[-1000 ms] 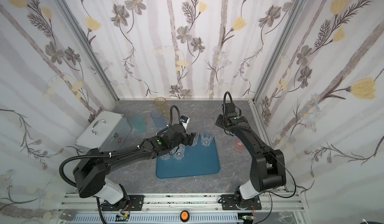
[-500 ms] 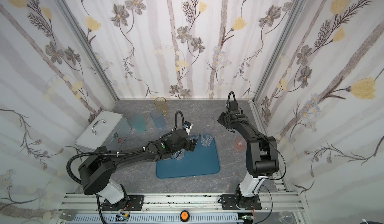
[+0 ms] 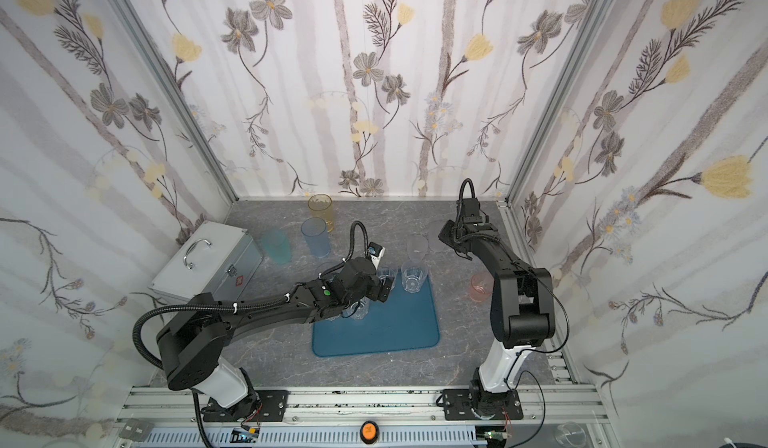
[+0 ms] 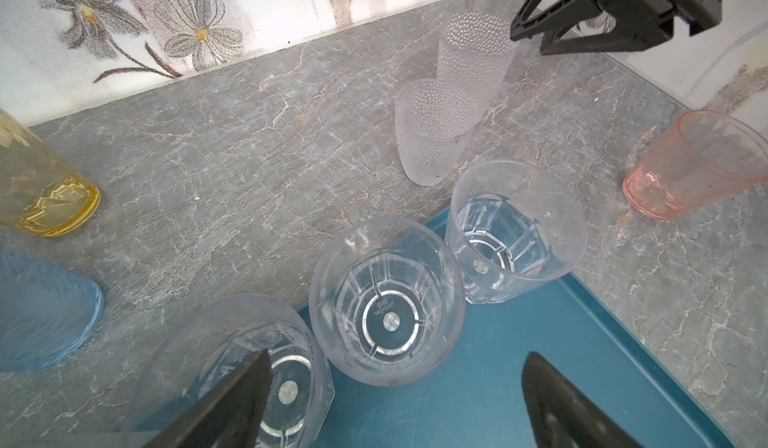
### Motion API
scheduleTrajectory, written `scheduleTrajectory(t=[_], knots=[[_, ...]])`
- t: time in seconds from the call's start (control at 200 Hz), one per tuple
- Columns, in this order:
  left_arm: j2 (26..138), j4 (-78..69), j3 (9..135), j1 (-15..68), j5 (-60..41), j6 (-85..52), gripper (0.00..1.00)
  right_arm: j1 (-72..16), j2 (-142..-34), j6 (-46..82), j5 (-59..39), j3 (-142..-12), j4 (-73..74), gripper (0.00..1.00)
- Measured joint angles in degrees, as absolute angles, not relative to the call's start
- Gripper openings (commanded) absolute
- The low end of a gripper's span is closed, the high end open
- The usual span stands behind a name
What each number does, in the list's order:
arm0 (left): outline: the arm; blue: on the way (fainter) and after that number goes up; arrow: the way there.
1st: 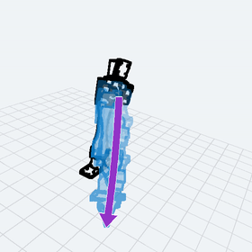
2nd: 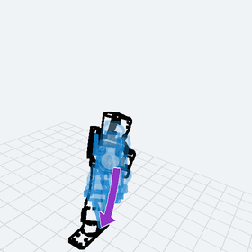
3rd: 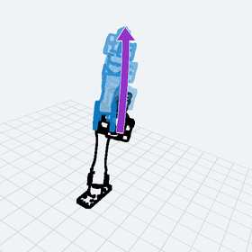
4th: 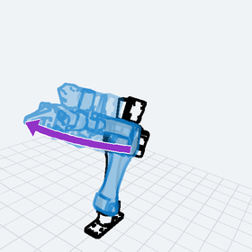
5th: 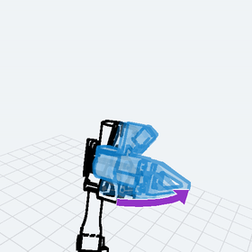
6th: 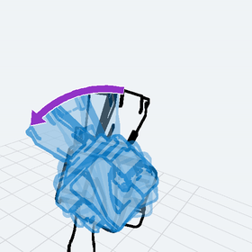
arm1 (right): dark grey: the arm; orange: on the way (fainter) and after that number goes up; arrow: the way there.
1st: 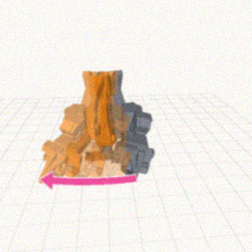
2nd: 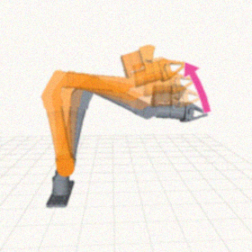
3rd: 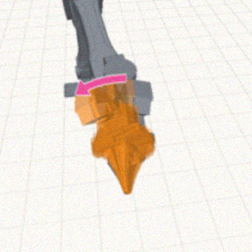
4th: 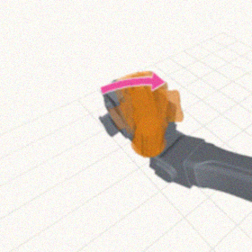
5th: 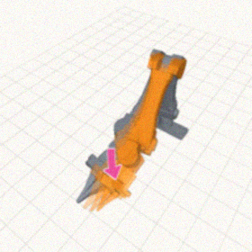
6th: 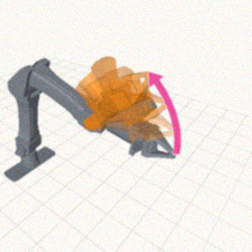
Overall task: Place the glasses into the tray
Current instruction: 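Move the right gripper to the frosted glasses and grasp one, then carry the frosted glass onto the tray and lower it upside down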
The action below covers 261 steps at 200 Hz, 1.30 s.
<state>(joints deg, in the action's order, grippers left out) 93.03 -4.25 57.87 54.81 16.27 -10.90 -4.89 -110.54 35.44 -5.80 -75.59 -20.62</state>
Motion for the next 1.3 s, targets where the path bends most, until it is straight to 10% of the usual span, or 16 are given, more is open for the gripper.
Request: scheduleTrajectory(t=[0.255, 0.734, 1.304], knots=[[92.14, -4.27, 57.39, 54.78, 16.38, -10.90, 0.97, -4.03, -116.57, 35.53, -5.43, -81.03, -20.93, 0.39], [90.24, -4.23, 55.96, 54.70, 16.93, -10.98, 0.96, -3.70, -119.33, 33.30, -2.09, -82.94, -23.22, 0.01], [85.67, -4.23, 56.14, 53.56, 17.85, -13.72, 0.97, -14.00, -93.23, 29.43, 3.22, -77.93, -32.47, 0.00]])
